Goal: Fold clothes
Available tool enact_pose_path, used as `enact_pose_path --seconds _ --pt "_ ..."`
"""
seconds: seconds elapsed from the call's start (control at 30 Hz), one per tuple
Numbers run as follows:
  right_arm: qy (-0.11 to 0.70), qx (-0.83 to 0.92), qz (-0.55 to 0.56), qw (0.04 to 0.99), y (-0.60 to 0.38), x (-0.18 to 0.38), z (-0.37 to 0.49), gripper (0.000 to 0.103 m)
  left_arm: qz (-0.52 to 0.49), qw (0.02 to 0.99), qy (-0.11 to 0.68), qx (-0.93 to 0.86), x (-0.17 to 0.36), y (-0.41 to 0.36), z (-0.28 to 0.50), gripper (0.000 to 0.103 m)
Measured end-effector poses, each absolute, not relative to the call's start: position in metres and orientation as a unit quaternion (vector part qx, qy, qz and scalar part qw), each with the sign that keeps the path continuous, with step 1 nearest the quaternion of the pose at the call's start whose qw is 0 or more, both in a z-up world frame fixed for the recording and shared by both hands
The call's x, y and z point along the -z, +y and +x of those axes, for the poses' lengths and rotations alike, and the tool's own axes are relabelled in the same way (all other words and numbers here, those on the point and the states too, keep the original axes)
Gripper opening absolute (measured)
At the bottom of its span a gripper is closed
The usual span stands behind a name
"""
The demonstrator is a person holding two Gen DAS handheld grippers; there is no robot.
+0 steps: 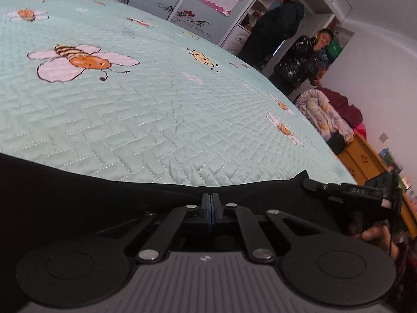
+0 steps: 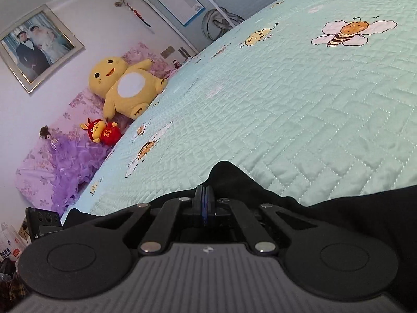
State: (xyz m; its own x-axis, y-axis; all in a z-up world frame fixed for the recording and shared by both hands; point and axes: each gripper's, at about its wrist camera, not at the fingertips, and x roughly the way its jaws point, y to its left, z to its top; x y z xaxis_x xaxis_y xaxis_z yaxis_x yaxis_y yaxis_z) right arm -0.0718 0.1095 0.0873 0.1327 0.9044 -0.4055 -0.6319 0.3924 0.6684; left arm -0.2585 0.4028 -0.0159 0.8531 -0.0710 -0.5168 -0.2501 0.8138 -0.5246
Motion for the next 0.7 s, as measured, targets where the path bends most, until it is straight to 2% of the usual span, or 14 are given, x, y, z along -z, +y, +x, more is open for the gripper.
enact_pose_path --seconds 0.23,0.3,0.33,0.37,0.4,0.43,0.7 --pt "0.404 -0.496 0.145 0.755 0.114 -0.102 -0.085 0.000 -0.306 0.912 0.266 -0.056 -0.008 0.398 -0.264 0.008" --pt "0.390 -0.485 0.127 0.772 0.113 -0.120 -0.105 0.010 -0.302 0.920 0.246 -0.049 -0.026 0.393 -0.273 0.017" --pt "0.381 -0.485 0.116 0.778 0.111 -0.127 -0.116 0.028 -0.296 0.923 0.240 -0.046 -0.033 0.391 -0.276 0.023" --pt "0.373 -0.489 0.102 0.782 0.109 -0.134 -0.129 0.037 -0.281 0.927 0.244 -0.045 -0.034 0.388 -0.275 0.027" --pt "0.365 -0.492 0.088 0.786 0.107 -0.140 -0.141 0.038 -0.266 0.931 0.249 -0.043 -0.036 0.385 -0.274 0.035" --pt "0.361 -0.496 0.080 0.785 0.105 -0.144 -0.153 0.038 -0.250 0.934 0.253 -0.042 -0.038 0.383 -0.274 0.038" --pt "0.365 -0.508 0.128 0.770 0.085 -0.140 -0.205 0.038 -0.126 0.951 0.282 -0.030 -0.052 0.360 -0.267 0.040"
